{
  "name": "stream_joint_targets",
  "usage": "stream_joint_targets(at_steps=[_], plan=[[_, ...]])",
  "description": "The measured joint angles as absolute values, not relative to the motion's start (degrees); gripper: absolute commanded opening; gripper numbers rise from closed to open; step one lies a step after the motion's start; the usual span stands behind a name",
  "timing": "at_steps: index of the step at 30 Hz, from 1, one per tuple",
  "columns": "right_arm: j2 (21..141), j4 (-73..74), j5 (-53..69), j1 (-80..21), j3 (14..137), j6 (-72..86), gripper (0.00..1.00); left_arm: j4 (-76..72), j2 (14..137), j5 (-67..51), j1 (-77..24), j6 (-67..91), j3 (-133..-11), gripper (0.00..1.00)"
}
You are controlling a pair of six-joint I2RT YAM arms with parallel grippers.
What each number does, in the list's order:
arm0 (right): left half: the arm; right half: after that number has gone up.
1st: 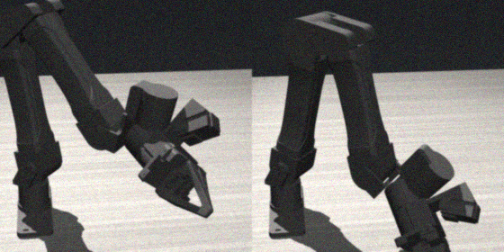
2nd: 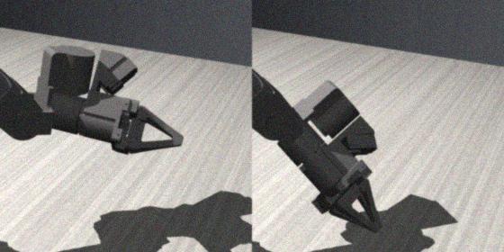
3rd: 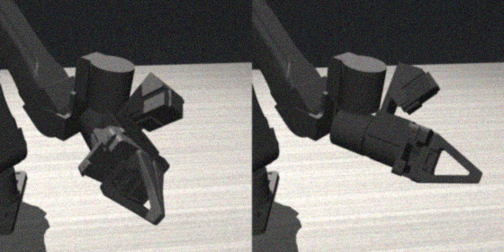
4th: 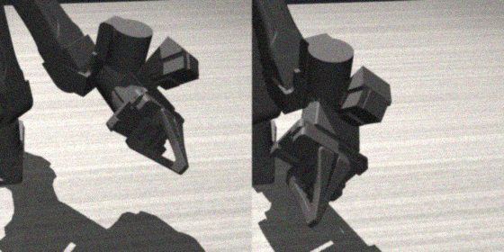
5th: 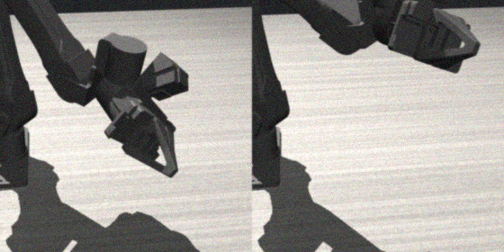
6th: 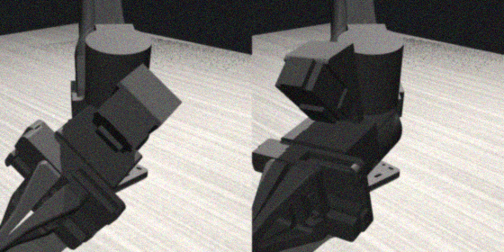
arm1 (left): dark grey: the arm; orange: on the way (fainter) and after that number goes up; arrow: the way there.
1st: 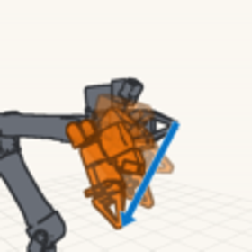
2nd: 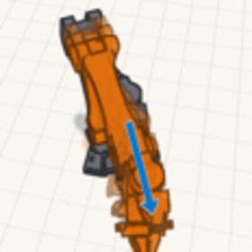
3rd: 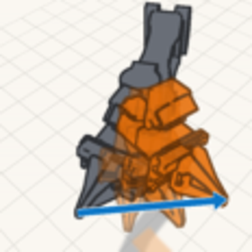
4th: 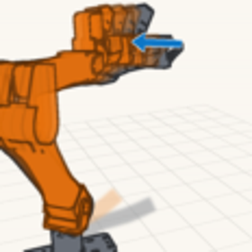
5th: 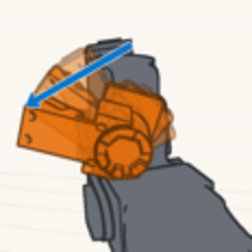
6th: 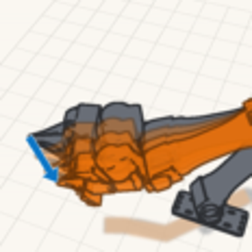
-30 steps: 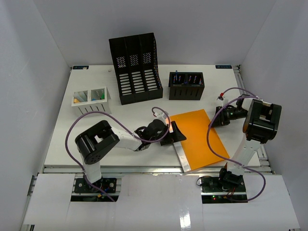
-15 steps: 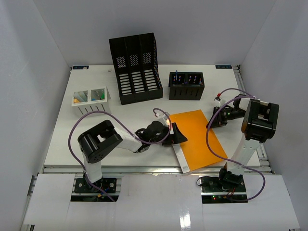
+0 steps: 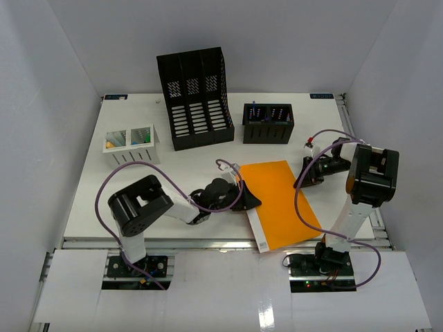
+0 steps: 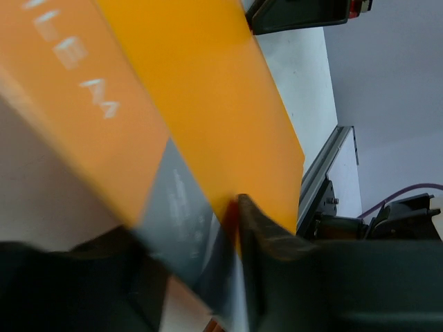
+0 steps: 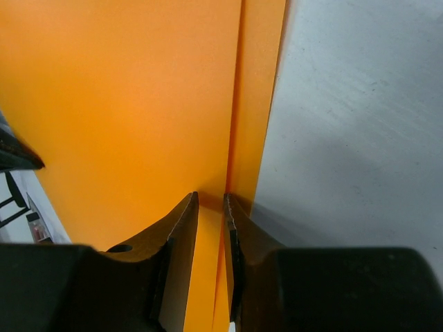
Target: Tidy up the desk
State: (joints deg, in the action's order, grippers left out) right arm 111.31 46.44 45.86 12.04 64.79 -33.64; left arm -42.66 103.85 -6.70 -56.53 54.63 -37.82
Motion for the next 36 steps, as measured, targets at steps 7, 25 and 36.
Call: stream_joint_targets(at_steps=[7,25,36], plan=[[109.1,47.2,45.3,11.2,64.1,-34.9,0.28,-43.3,100.5,-7.1,-56.6,54.6,-37.8,0.00],[92.3,54.1,45.2,10.2,72.8,-38.4,0.51,-19.5,66.5,0.0,-56.9,39.3,-37.4,0.00],[84.0,52.5,49.6,10.2,71.5,-38.1,0.49,6.3,53.2,20.4,-55.3,28.6,-50.9,0.00]])
